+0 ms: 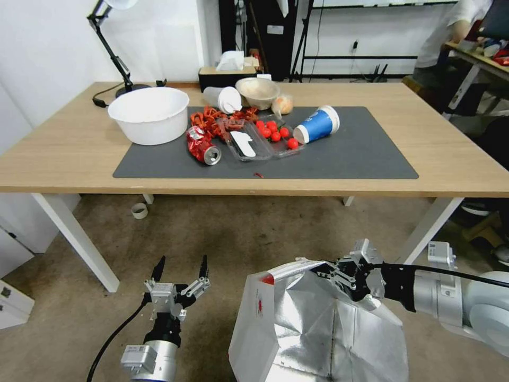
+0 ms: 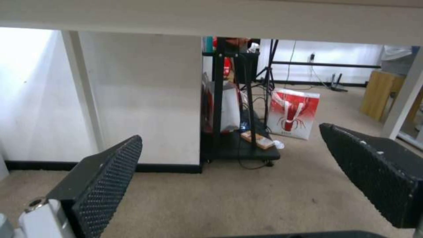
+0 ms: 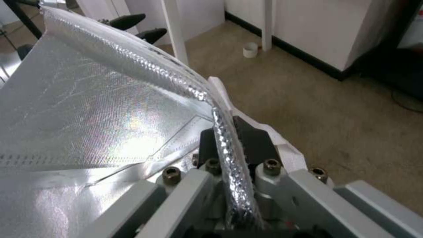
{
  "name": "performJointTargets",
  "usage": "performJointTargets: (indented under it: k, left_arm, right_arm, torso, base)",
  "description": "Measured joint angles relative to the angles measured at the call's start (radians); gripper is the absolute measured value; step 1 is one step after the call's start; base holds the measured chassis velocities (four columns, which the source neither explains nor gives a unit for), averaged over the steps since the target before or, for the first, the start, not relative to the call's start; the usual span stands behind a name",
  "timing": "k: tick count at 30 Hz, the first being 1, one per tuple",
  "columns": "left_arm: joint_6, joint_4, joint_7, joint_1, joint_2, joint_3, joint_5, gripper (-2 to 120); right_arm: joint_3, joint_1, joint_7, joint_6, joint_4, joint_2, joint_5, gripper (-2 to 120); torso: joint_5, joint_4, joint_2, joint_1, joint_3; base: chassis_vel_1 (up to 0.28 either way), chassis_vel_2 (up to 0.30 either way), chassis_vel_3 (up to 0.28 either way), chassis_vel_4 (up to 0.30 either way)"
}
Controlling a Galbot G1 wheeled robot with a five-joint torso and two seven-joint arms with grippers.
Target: Pick up the food delivery bag from the floor and place it on the table.
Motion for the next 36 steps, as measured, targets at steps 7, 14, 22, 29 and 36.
performJointTargets:
  k: [7, 14, 22, 29, 36]
  left_arm:
    - [0.007, 0.000, -0.006, 0.001, 0.002, -0.002, 0.001, 100]
    - [0.008, 0.002, -0.010, 0.002, 0.004, -0.003, 0.000, 100]
    - [0.008, 0.004, -0.011, 0.000, 0.003, -0.001, 0.000, 100]
    - [0.008, 0.004, -0.012, -0.001, 0.003, -0.001, 0.000, 100]
    - [0.008, 0.004, -0.011, -0.003, 0.004, 0.002, 0.000, 100]
  right_arm:
    - [0.004, -0.005, 0.000, 0.000, 0.000, -0.005, 0.001, 0]
    - [0.005, -0.005, 0.000, 0.000, 0.000, -0.003, 0.002, 0]
    - [0.004, -0.001, 0.001, 0.000, -0.004, -0.007, 0.005, 0]
    - [0.002, 0.002, 0.001, 0.000, -0.004, -0.007, 0.008, 0]
    - [0.003, -0.005, 0.000, 0.000, -0.004, 0.000, 0.006, 0]
  torso:
    - [0.0000, 0.0003, 0.028, 0.011, 0.017]
    - [0.0000, 0.0000, 0.060, 0.024, 0.037]
    - [0.0001, 0.0001, 0.095, 0.038, 0.057]
    - [0.0000, 0.0001, 0.123, 0.049, 0.074]
    - [0.0001, 0.0001, 0.158, 0.064, 0.094]
  base:
    - [0.000, 0.000, 0.000, 0.000]
    - [0.000, 0.000, 0.000, 0.000]
    - [0.000, 0.000, 0.000, 0.000]
    - [0.000, 0.000, 0.000, 0.000]
    - [0.000, 0.000, 0.000, 0.000]
